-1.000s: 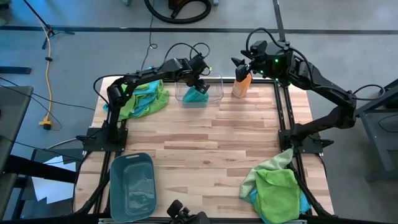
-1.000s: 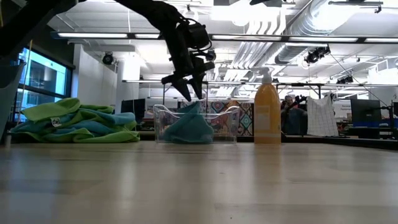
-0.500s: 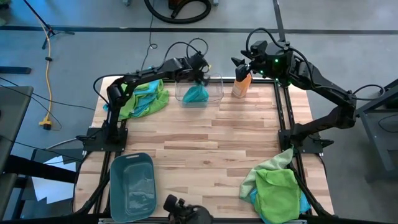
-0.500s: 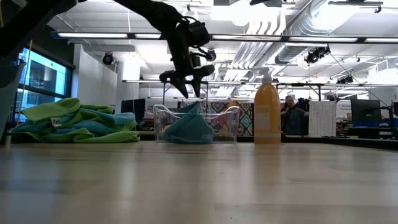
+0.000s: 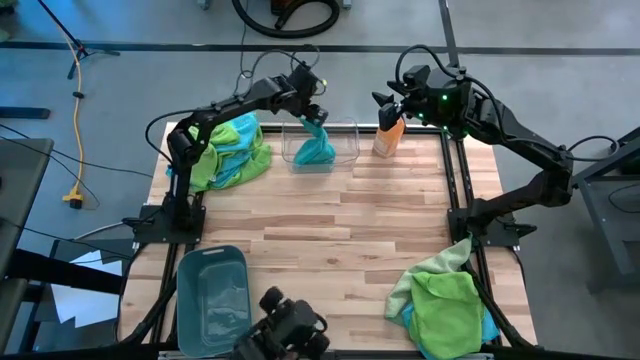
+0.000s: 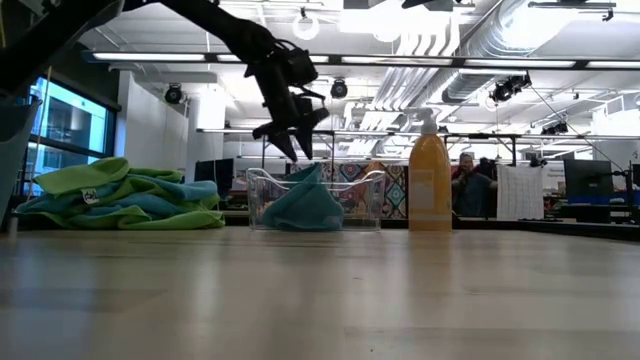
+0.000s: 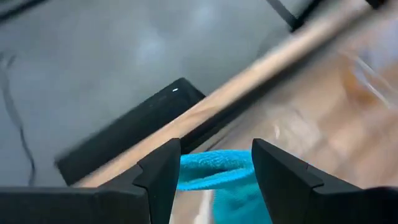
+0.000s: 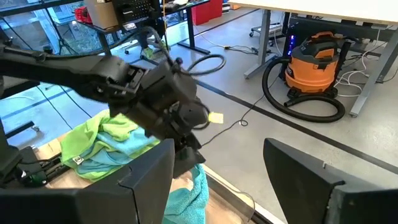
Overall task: Sort microfiber towel by color & place in baskets
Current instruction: Put the blue microfiber towel into the transparent bin
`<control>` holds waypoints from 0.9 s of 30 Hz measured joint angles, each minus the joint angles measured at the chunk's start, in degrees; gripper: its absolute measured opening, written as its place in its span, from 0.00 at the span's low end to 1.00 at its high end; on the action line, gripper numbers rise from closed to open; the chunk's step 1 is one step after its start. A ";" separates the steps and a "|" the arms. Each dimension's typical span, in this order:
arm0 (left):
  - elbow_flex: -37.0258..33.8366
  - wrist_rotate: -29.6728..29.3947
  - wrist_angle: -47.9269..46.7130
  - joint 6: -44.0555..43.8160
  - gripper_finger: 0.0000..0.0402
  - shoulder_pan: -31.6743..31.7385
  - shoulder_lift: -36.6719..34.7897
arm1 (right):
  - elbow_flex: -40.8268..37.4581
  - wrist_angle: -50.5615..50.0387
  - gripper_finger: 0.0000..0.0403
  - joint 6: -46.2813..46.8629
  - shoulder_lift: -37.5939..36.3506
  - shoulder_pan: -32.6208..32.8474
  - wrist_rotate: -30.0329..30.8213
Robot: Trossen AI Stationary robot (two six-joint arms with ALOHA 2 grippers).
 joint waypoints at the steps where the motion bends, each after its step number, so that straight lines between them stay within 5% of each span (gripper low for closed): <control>1: 0.36 2.53 -0.12 5.38 0.47 0.46 0.00 | 0.00 0.00 0.61 0.00 0.00 0.00 0.00; 7: 0.72 6.23 -2.31 38.18 0.47 1.13 0.00 | 0.00 -0.21 0.61 1.30 0.00 0.02 -0.03; 11: 0.07 5.96 -2.43 51.28 0.47 0.66 0.00 | 0.00 -1.33 0.61 2.38 0.00 0.02 -0.04; 27: 0.02 5.95 -2.85 60.04 0.47 1.10 2.32 | 0.00 -1.87 0.61 2.84 0.00 0.02 -0.04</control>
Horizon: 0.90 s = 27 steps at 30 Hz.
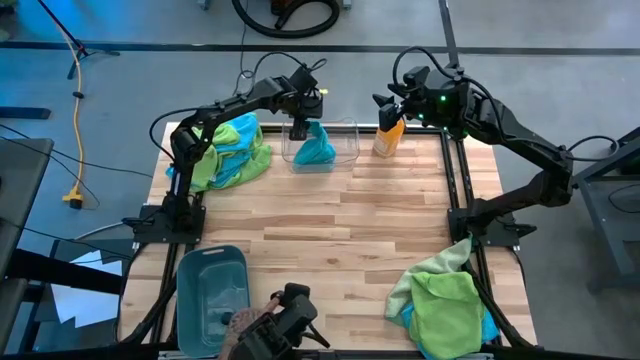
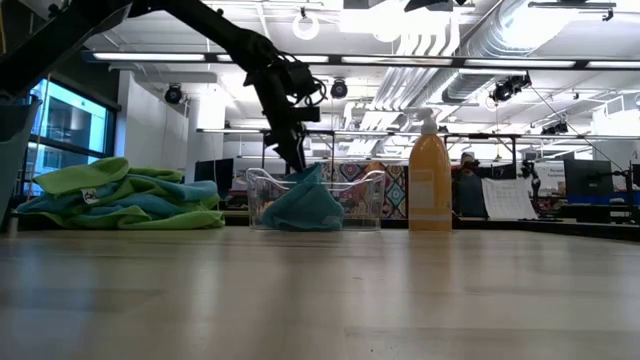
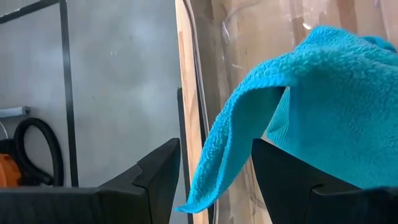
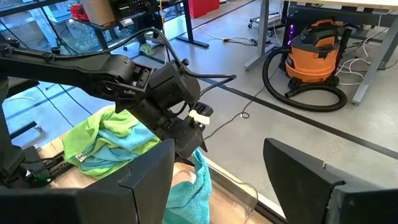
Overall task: Sort microfiber towel by color & place in baskets
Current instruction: Put the blue microfiber towel into the transparent bin
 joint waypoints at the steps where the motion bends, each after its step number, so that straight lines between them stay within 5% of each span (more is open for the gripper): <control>1: 0.07 0.21 0.12 -0.04 0.47 0.05 0.23 | 0.00 -0.03 0.61 -0.01 0.00 0.00 0.00; 10: 0.02 0.12 -0.78 -1.25 0.42 0.37 1.77 | 0.00 -0.23 0.61 -0.01 0.00 0.00 0.00; 18: 0.00 0.30 -1.35 -2.83 0.03 -0.01 1.92 | 0.00 -0.36 0.61 0.11 0.00 0.00 0.00; 27: 3.75 -0.23 -0.76 -6.80 0.00 -1.91 -0.64 | 0.00 -0.34 0.61 -0.04 0.00 0.00 0.02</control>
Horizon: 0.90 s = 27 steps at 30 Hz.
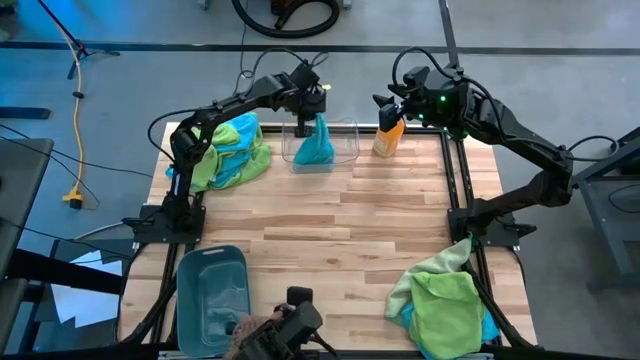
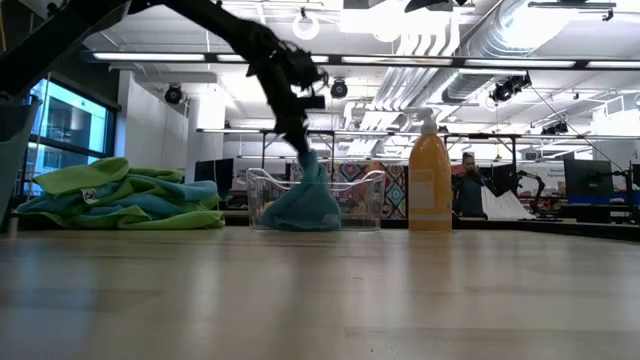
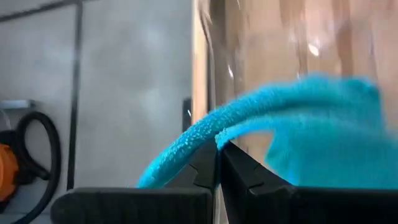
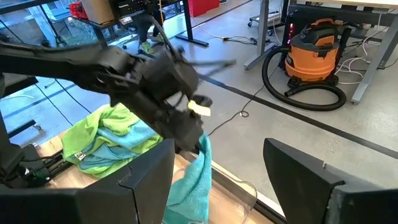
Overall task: Sort microfiber towel by color & place in baskets
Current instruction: Put the blue microfiber towel into the transparent bin
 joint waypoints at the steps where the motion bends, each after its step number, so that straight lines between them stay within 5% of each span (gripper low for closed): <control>1: 0.65 0.11 0.01 -1.05 0.00 -0.41 -0.23 | 0.00 0.00 0.61 -0.02 0.00 0.00 -0.01; 10: 1.11 0.90 -1.31 -10.58 0.00 -6.21 -1.68 | 0.00 -0.02 0.61 -0.48 0.00 0.00 -0.02; 18: -9.61 0.88 2.70 -20.78 0.00 -8.97 -1.60 | 0.00 -0.22 0.61 -0.48 0.00 0.00 0.00; 27: -19.65 0.68 11.18 -31.61 0.00 -5.03 -1.42 | 0.00 -0.43 0.61 -0.90 0.00 0.00 0.00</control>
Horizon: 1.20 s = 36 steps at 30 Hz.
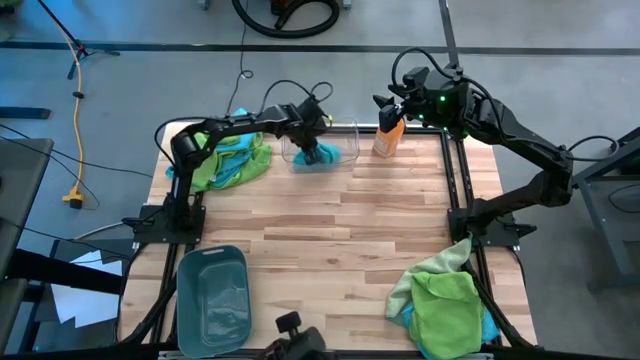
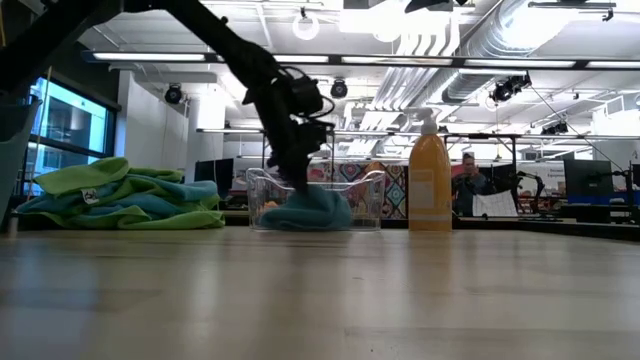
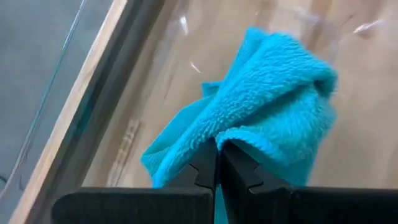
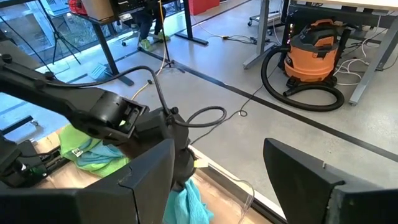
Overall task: Sort microfiber towel by color & place in baskets
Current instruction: Put the blue microfiber towel into the transparent bin, then put the green microfiber towel into the blue bin
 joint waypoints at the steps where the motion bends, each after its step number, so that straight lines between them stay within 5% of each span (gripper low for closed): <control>1: -0.51 -0.01 0.03 -0.66 0.00 0.31 0.00 | 0.00 0.00 0.61 0.08 0.00 0.00 0.00; 13: -2.20 -0.66 0.23 3.34 0.02 0.56 0.00 | 0.00 0.00 0.61 0.44 0.00 0.00 0.00; 28: 4.16 -0.39 -10.53 0.66 0.47 0.52 -0.70 | 0.00 0.01 0.61 0.44 0.00 0.00 2.38; 36: 14.93 -0.35 -18.61 1.45 0.55 1.36 -0.72 | 0.00 0.02 0.61 0.44 0.02 0.00 2.38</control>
